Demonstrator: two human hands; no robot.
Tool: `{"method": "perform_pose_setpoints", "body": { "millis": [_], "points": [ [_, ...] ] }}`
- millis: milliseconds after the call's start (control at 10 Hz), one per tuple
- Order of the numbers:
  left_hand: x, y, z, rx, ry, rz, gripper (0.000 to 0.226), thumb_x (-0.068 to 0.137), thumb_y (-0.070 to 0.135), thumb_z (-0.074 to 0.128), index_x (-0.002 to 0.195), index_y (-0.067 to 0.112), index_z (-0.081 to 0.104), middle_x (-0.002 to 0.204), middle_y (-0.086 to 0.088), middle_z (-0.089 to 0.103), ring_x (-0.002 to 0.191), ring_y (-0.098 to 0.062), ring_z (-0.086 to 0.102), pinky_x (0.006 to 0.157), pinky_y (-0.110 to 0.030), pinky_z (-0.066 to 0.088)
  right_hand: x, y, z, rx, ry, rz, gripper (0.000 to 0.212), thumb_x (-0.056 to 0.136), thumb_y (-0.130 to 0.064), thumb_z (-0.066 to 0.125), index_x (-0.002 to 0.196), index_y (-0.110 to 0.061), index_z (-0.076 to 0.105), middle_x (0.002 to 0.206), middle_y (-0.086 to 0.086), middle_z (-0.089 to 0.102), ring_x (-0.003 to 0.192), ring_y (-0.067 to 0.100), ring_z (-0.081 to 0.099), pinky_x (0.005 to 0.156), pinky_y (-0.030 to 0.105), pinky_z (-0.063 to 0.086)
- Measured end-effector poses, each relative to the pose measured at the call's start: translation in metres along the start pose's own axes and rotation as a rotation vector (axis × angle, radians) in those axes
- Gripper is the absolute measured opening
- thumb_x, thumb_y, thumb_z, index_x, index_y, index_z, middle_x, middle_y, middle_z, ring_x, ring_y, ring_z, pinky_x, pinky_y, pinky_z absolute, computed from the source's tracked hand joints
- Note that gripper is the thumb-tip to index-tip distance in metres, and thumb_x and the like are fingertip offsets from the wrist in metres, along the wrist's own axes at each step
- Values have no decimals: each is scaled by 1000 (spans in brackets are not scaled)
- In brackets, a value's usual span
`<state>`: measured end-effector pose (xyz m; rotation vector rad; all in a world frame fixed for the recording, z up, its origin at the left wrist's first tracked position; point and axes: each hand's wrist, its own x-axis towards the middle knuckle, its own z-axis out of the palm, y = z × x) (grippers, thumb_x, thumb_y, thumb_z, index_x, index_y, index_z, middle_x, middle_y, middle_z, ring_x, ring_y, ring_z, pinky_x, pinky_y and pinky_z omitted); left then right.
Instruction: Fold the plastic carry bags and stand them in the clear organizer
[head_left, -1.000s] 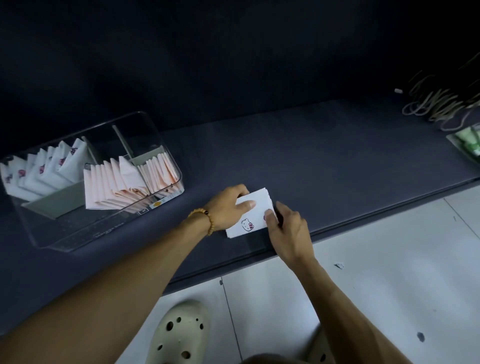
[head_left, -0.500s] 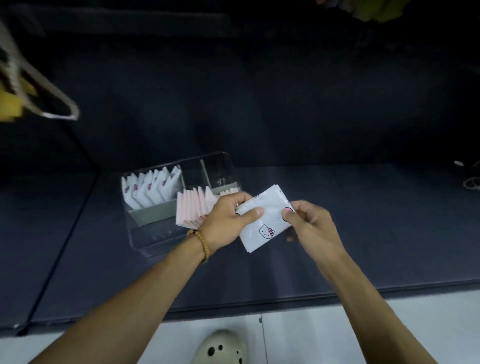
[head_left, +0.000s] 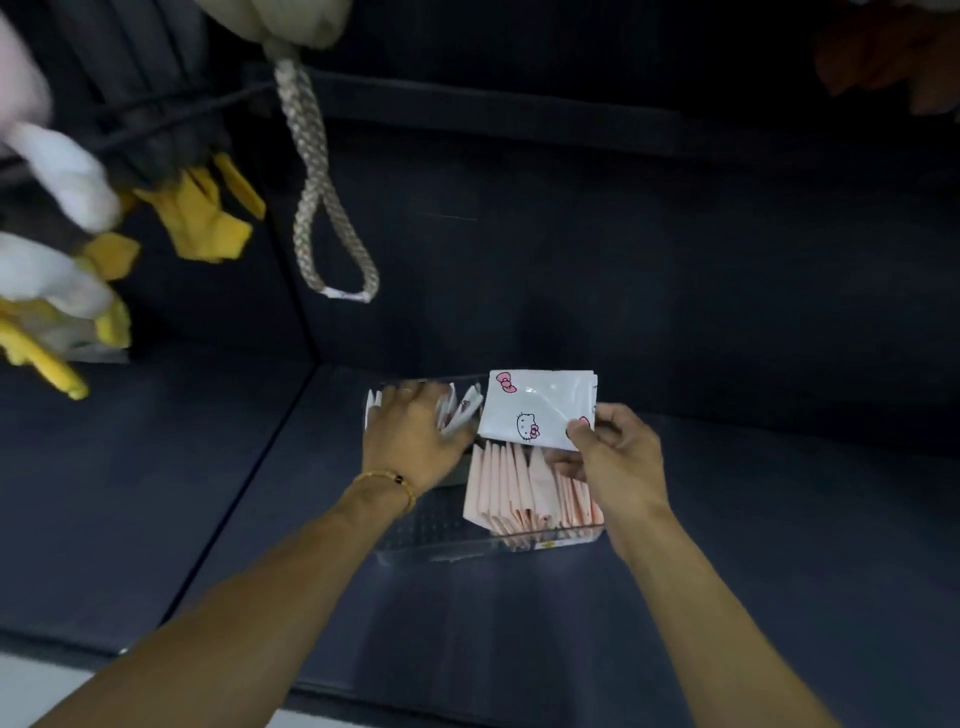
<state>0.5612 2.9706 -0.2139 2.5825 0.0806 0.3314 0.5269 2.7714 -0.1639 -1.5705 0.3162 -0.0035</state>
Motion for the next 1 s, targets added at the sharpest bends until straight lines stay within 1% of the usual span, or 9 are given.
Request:
{"method": "perform_pose_setpoints", "body": {
  "millis": [100, 200, 300, 400, 500, 600, 800, 900, 1000],
  "points": [
    [6, -2, 9, 295, 8, 32, 35, 77, 39, 64, 106, 21, 61, 102, -2, 65, 100, -27, 52, 83, -39, 39, 12, 4, 10, 6, -11, 37, 7, 94, -8, 56, 98, -13, 60, 76, -4, 74, 65, 21, 72, 53, 19, 54],
    [7, -14, 1, 206, 91, -50, 25, 77, 23, 64, 101, 18, 63, 85, -5, 67, 93, -28, 56, 76, -36, 37, 23, 4, 22, -60, -27, 33, 6, 92, -9, 58, 97, -13, 60, 76, -4, 74, 63, 19, 72, 53, 20, 54],
    [4, -30, -10, 207, 155, -91, 25, 75, 26, 63, 99, 21, 65, 76, -1, 66, 85, -25, 57, 74, -35, 35, 32, 2, 43, -280, -73, -59, 6, 92, -11, 58, 92, -16, 61, 82, 1, 74, 63, 17, 72, 60, 34, 59],
    [1, -34, -15, 185, 142, -90, 27, 76, 30, 63, 102, 23, 65, 78, 3, 67, 86, -23, 57, 77, -35, 34, 42, -1, 62, -821, -59, -360, 10, 88, -15, 58, 95, -14, 65, 83, 7, 71, 74, 26, 69, 69, 39, 57],
    [0, -28, -16, 143, 96, -68, 24, 79, 34, 61, 101, 24, 65, 86, 4, 67, 94, -22, 56, 81, -35, 36, 39, -1, 82, -1170, -78, -443, 18, 88, -21, 57, 101, -13, 65, 92, 16, 67, 87, 37, 64, 72, 37, 54],
    [-9, -27, -16, 128, 51, 11, 19, 82, 33, 58, 96, 23, 66, 95, 5, 65, 98, -22, 53, 83, -36, 39, 33, 9, 95, -1182, -205, -378, 25, 93, -35, 49, 94, -18, 67, 91, 11, 68, 87, 32, 65, 71, 34, 49],
    [-27, -43, -17, 166, 42, 287, 22, 81, 21, 67, 103, 18, 71, 105, 5, 66, 97, -21, 56, 81, -34, 44, 37, 17, 94, -1167, -261, -313, 27, 94, -42, 46, 86, -26, 66, 86, 3, 68, 88, 24, 62, 76, 36, 52],
    [-23, -38, -22, 101, -28, 237, 27, 87, 26, 60, 112, 19, 68, 114, 5, 63, 108, -18, 51, 89, -31, 37, 32, 11, 89, -1059, -276, -338, 22, 93, -32, 48, 89, -23, 68, 87, 1, 71, 88, 23, 64, 78, 37, 54],
    [-27, -27, -32, -112, -2, 34, 31, 91, 28, 55, 119, 17, 63, 121, 5, 58, 115, -13, 46, 96, -26, 36, 22, -2, 73, -744, -106, -315, 18, 93, -23, 52, 95, -22, 70, 91, -2, 73, 90, 20, 66, 83, 33, 52]
  ]
}}
